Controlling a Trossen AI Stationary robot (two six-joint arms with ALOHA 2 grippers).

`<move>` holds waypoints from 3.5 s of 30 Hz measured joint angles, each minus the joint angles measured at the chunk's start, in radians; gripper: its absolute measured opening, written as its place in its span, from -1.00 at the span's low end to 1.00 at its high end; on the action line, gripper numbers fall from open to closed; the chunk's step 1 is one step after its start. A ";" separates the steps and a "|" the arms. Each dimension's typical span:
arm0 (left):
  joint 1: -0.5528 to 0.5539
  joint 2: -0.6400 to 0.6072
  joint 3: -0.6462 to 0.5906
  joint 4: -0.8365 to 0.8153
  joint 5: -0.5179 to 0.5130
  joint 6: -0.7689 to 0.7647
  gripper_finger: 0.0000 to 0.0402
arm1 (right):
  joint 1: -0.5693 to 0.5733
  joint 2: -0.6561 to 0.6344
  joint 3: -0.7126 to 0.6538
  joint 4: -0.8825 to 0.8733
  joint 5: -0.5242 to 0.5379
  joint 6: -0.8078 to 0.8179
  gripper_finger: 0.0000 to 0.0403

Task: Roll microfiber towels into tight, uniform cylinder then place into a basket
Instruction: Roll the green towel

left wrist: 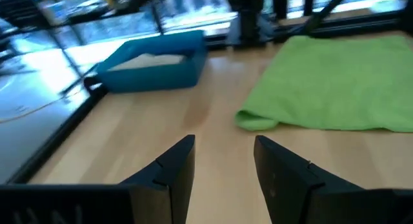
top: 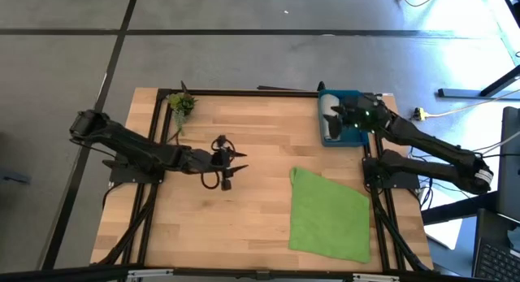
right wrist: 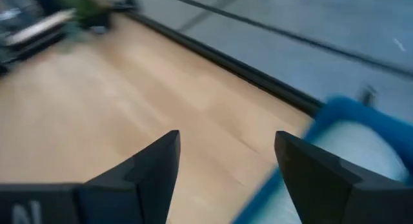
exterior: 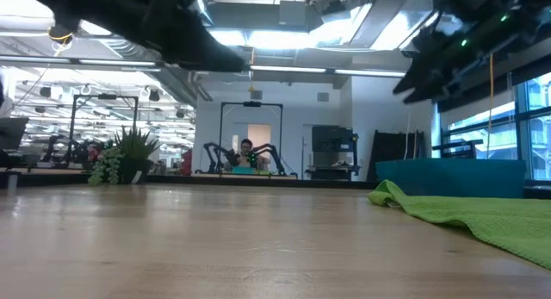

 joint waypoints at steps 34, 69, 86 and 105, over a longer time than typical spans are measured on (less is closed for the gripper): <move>0.250 0.848 0.695 -0.128 0.475 -0.151 -0.25 | 0.537 -0.055 0.000 -0.014 -0.190 -0.495 0.25; 0.233 0.950 0.750 -0.110 0.462 -0.219 -0.26 | 0.538 -0.055 0.000 -0.029 -0.208 -0.497 0.25; 0.232 0.932 0.750 -0.167 0.419 -0.115 -0.99 | 0.538 -0.055 0.000 -0.036 -0.208 -0.493 0.25; 0.236 0.663 0.747 -0.928 0.002 0.054 -1.00 | 0.538 -0.055 0.000 -0.082 -0.209 -0.418 0.25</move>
